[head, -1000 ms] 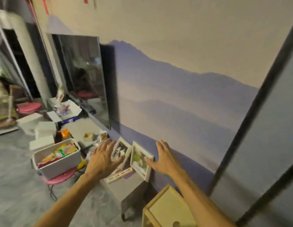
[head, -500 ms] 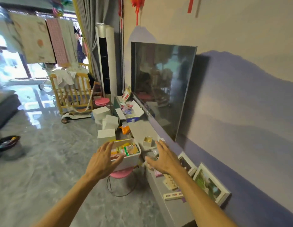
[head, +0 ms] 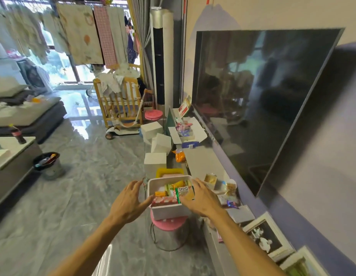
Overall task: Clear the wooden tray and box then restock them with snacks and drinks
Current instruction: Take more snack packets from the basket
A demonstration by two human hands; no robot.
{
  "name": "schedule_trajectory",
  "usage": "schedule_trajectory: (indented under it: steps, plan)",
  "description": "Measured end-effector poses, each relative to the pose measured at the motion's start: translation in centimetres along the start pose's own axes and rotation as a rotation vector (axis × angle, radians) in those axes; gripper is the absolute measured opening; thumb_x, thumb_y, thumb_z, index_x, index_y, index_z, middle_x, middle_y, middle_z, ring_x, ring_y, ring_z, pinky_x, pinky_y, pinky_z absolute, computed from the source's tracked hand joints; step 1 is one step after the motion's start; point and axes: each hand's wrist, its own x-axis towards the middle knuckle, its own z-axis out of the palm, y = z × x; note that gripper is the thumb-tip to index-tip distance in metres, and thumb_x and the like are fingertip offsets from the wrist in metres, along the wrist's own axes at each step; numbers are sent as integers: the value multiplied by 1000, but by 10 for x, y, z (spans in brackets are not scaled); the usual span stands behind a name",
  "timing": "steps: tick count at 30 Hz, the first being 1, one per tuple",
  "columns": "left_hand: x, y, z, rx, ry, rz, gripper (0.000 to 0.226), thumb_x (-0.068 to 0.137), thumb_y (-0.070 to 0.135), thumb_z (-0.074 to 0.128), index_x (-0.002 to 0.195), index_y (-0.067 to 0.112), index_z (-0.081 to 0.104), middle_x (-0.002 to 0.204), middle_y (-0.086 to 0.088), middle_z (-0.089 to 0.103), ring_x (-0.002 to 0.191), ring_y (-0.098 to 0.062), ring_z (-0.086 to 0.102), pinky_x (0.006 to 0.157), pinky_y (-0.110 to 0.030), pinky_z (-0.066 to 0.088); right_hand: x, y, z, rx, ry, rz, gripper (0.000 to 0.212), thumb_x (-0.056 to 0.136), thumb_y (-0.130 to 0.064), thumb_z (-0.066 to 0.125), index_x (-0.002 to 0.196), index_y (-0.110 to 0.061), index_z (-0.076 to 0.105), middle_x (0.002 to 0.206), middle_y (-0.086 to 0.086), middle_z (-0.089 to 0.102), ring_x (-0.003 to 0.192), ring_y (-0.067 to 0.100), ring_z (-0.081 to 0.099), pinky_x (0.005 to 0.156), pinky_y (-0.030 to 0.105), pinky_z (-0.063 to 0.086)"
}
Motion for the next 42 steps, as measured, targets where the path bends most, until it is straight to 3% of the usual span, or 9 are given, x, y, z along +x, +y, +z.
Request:
schedule_trajectory:
  steps: [4, 7, 10, 15, 21, 24, 33, 37, 42]
  plan:
    - [62, 6, 18, -13, -64, -37, 107, 83, 94, 34, 162, 22, 31, 164, -5, 37, 141, -25, 50, 113, -45, 49, 75, 25, 14, -11, -66, 23, 105, 75, -90, 49, 159, -31, 29, 167, -3, 34, 150, 25, 40, 115, 52, 44]
    - [100, 4, 33, -20, -92, -51, 99, 87, 87, 43, 160, 21, 35, 160, -5, 43, 136, -24, 54, 110, -43, 50, 125, 40, 23, -18, -115, 26, 105, 74, -89, 50, 160, -33, 26, 168, -3, 32, 152, 25, 36, 115, 53, 43]
    - [142, -5, 53, -18, -154, -79, 101, 85, 88, 41, 160, 21, 36, 160, -6, 43, 136, -25, 54, 111, -43, 49, 170, 45, 30, -40, -161, 26, 109, 77, -87, 50, 164, -27, 23, 171, -1, 27, 154, 25, 32, 119, 52, 39]
    - [221, -40, 94, 1, -256, -104, 101, 83, 89, 46, 158, 23, 35, 159, -5, 45, 134, -26, 56, 106, -47, 52, 256, 51, 66, -115, -238, -19, 98, 83, -84, 54, 157, -23, 35, 166, 0, 35, 152, 27, 35, 118, 48, 37]
    - [317, -93, 164, 18, -426, -141, 109, 75, 97, 45, 156, 24, 35, 152, -10, 50, 130, -32, 57, 104, -49, 53, 360, 60, 138, -162, -403, -1, 113, 74, -95, 42, 157, -18, 36, 166, 4, 35, 150, 29, 37, 117, 53, 39]
    - [349, -113, 199, 19, -494, -154, 108, 75, 94, 49, 155, 22, 35, 150, -12, 52, 129, -34, 57, 105, -50, 52, 405, 65, 175, -208, -513, -45, 109, 83, -85, 52, 163, -14, 28, 171, 7, 27, 154, 30, 31, 121, 51, 35]
    - [386, -169, 341, 3, -595, -192, 97, 76, 90, 53, 146, 24, 42, 144, -8, 54, 124, -32, 59, 100, -49, 55, 510, 111, 324, -312, -624, -209, 89, 90, -76, 52, 150, -10, 45, 155, 14, 46, 142, 34, 44, 109, 48, 43]
    - [385, -188, 402, 109, -606, -93, 102, 78, 89, 37, 153, 20, 36, 146, -12, 52, 130, -34, 56, 109, -51, 47, 527, 132, 396, -325, -603, -293, 67, 96, -64, 55, 136, -10, 54, 137, 15, 58, 128, 36, 53, 100, 48, 48]
    - [376, -202, 442, 292, -614, 52, 109, 74, 87, 61, 155, 18, 37, 149, -6, 54, 134, -28, 55, 118, -55, 31, 538, 138, 454, -383, -577, -346, 71, 94, -48, 71, 150, -12, 46, 147, 11, 54, 138, 34, 48, 111, 48, 43]
